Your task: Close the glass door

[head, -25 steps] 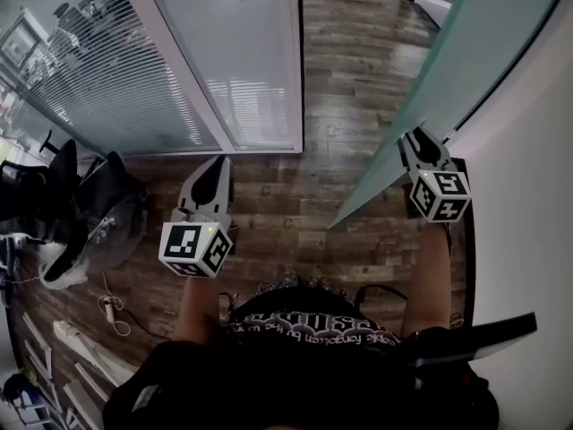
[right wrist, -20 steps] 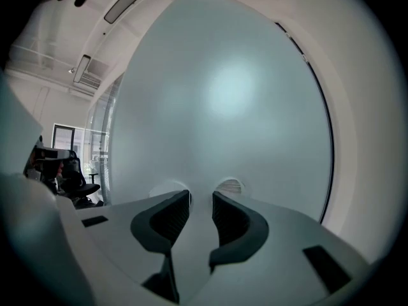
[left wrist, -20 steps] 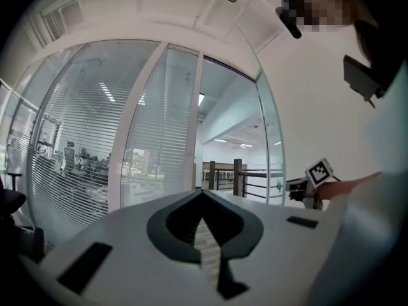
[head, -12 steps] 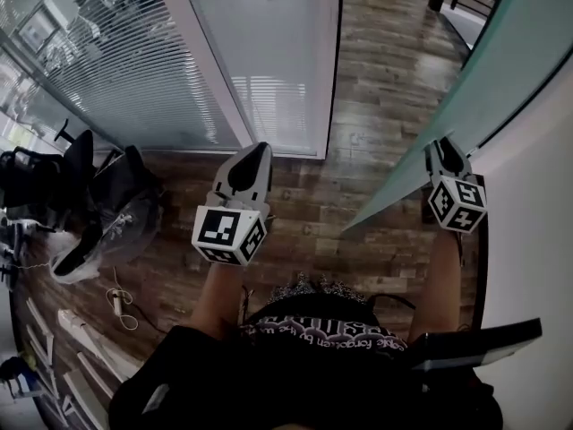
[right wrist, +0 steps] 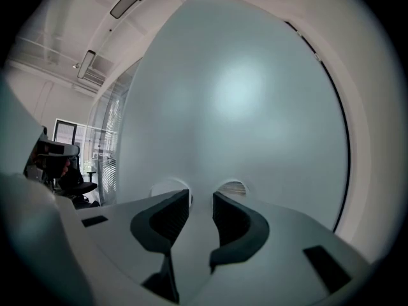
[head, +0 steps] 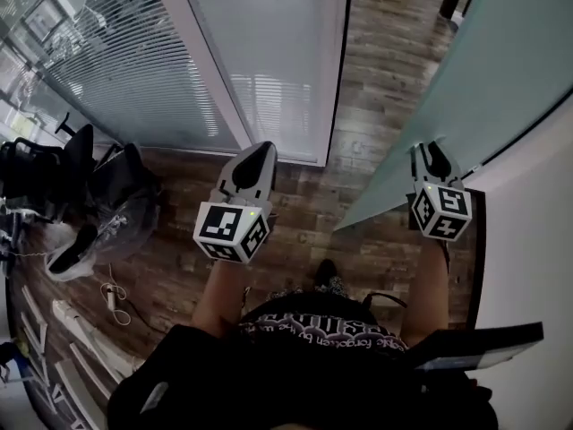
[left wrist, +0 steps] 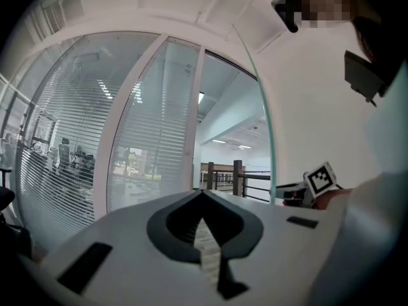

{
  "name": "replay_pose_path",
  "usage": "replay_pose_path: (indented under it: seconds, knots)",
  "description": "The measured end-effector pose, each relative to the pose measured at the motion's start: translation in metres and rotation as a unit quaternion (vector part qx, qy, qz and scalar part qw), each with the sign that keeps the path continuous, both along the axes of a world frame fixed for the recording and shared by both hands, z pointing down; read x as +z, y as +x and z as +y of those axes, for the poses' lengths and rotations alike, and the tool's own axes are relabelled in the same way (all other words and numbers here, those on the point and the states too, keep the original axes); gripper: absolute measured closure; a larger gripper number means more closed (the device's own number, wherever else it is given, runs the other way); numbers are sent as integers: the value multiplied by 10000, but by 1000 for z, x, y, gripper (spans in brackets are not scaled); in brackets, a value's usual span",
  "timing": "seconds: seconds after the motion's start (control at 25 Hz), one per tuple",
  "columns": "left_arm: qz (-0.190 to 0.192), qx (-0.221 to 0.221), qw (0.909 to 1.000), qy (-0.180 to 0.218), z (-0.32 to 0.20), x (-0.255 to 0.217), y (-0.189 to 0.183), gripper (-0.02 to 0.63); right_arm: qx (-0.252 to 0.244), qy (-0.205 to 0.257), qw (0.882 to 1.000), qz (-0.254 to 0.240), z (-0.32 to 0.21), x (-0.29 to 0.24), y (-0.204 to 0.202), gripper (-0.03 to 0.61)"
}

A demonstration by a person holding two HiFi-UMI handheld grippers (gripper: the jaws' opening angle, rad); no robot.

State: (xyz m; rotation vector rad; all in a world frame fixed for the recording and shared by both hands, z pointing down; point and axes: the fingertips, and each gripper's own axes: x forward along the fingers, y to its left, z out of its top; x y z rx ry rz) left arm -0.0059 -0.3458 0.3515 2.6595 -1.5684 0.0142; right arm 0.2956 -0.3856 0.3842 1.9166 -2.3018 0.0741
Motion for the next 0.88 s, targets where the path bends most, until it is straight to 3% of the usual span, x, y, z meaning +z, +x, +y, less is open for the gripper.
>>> replay_pose_path:
  seconds: [0.32,0.88]
  knots:
    - [-46,-290,9992,254,-42,-18,19,615,-95,33,9999,-65,-47,-3,-13,463]
    - [81,-1015,9945,238,-88,-15,3,615,-336,10,9993,-145,-134,-3,-30,469]
